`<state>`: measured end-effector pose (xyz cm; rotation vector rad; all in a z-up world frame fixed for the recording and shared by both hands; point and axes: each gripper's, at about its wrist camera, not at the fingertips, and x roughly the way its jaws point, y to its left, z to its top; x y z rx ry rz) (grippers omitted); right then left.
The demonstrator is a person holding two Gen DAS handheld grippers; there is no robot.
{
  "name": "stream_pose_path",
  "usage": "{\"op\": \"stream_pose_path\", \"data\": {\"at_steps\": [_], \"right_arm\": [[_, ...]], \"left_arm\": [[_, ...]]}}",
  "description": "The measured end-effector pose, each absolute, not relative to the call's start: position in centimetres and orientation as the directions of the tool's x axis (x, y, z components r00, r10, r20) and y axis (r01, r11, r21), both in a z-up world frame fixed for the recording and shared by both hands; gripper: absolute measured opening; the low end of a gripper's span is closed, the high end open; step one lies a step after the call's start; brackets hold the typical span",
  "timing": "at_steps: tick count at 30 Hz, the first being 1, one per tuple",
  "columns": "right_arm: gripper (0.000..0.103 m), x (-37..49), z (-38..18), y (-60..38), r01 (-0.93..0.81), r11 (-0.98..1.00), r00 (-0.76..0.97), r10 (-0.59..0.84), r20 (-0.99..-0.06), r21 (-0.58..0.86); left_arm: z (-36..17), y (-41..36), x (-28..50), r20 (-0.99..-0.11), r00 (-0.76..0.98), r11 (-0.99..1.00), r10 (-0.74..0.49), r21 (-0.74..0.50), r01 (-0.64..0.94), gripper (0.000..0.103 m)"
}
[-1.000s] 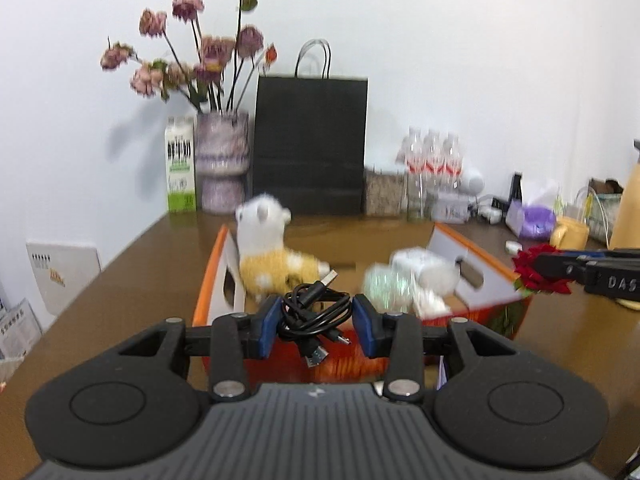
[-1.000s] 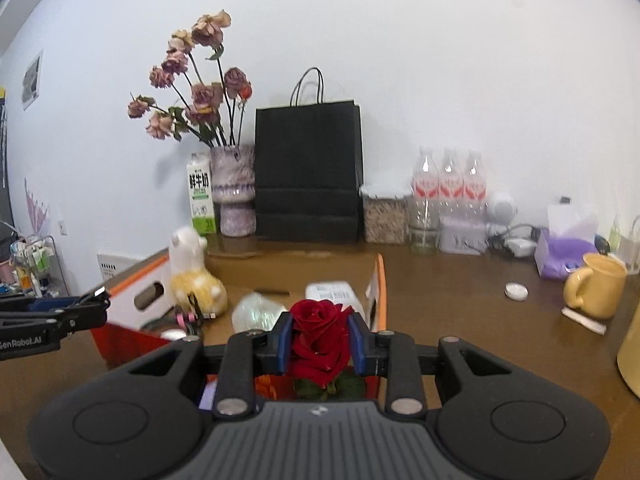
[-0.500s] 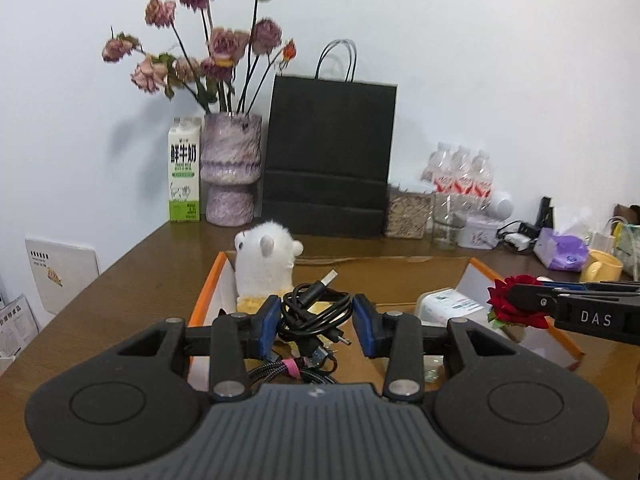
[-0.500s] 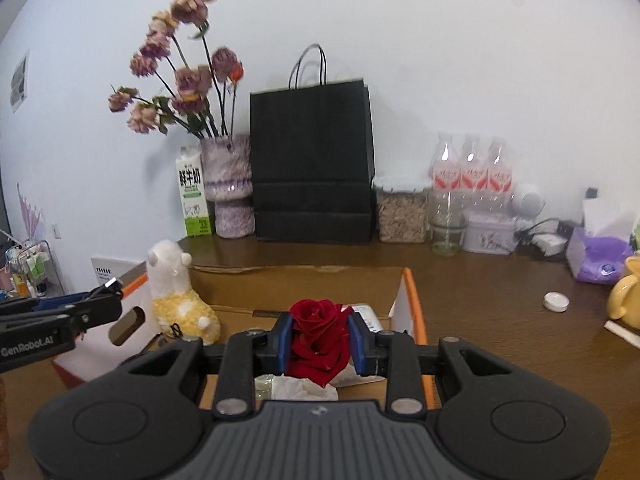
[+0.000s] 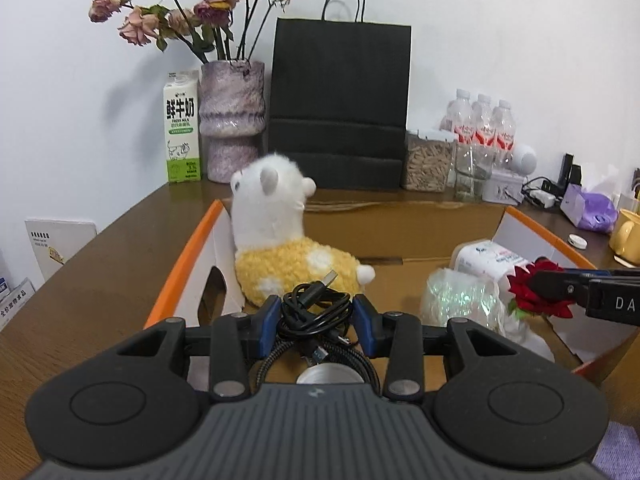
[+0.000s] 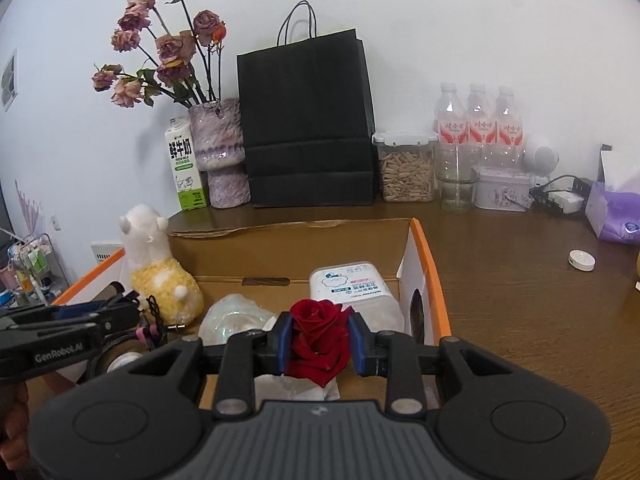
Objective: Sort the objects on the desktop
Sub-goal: 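Carry the cable and rose into the cardboard box and open both tools, then withdraw both tools from the cardboard box back over the table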
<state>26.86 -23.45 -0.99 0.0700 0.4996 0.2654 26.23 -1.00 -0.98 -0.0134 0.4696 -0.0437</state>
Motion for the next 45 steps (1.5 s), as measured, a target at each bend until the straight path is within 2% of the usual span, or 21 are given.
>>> {"op": "stream_pose_path", "data": {"at_steps": [8, 10, 11, 13, 14, 15, 16, 17, 18, 21, 32, 45], "right_arm": [[0.032, 26.7, -1.4, -22.4, -0.234, 0.970, 0.851, 0.237, -0.469, 0.064], [0.035, 26.6, -1.4, -22.3, -0.242, 0.968, 0.850, 0.242, -0.467, 0.063], [0.039, 26.6, -1.4, -22.3, -0.244, 0.967, 0.851, 0.246, -0.464, 0.066], [0.052, 26.4, -1.3, -22.4, -0.241, 0.968, 0.857, 0.245, -0.454, 0.067], [0.065, 26.4, -1.2, -22.4, -0.237, 0.969, 0.861, 0.243, -0.447, 0.070], [0.072, 26.2, -1.1, -22.6, -0.233, 0.969, 0.866, 0.243, -0.436, 0.076], [0.085, 26.1, -1.0, -22.6, -0.232, 0.969, 0.872, 0.244, -0.424, 0.081], [0.092, 25.9, -0.8, -22.7, -0.230, 0.969, 0.879, 0.244, -0.410, 0.085], [0.093, 25.7, -0.7, -22.8, -0.229, 0.970, 0.885, 0.244, -0.397, 0.086], [0.102, 25.5, -0.5, -22.8, -0.233, 0.969, 0.892, 0.248, -0.379, 0.087], [0.103, 25.3, -0.4, -22.7, -0.226, 0.971, 0.896, 0.237, -0.375, 0.073], [0.103, 24.7, 0.3, -22.8, -0.233, 0.970, 0.901, 0.241, -0.360, 0.064]], "left_arm": [[-1.4, -1.3, 26.2, -0.468, 0.883, 0.999, -0.034, -0.005, 0.036, 0.041], [-1.3, -1.3, 26.0, -0.455, 0.890, 0.999, -0.031, -0.004, 0.033, 0.051], [-1.2, -1.4, 25.9, -0.446, 0.895, 0.999, -0.031, -0.005, 0.032, 0.055], [-0.9, -1.4, 25.6, -0.423, 0.905, 0.999, -0.037, -0.009, 0.036, 0.070], [-0.8, -1.4, 25.4, -0.410, 0.911, 0.999, -0.038, -0.009, 0.037, 0.073], [-0.7, -1.4, 25.2, -0.397, 0.917, 0.999, -0.038, -0.008, 0.038, 0.079], [-0.6, -1.4, 25.0, -0.388, 0.921, 0.999, -0.039, -0.008, 0.039, 0.092], [-0.5, -1.5, 24.9, -0.380, 0.924, 0.999, -0.035, -0.008, 0.034, 0.099], [-0.4, -1.5, 24.8, -0.366, 0.930, 1.000, -0.030, -0.006, 0.029, 0.103], [-0.2, -1.5, 24.5, -0.347, 0.938, 1.000, -0.017, -0.003, 0.016, 0.103], [-0.3, -1.5, 24.6, -0.359, 0.933, 1.000, 0.005, 0.005, -0.004, 0.103], [0.1, -1.0, 24.3, -0.332, 0.943, 0.999, 0.005, -0.033, -0.017, 0.103]]}}
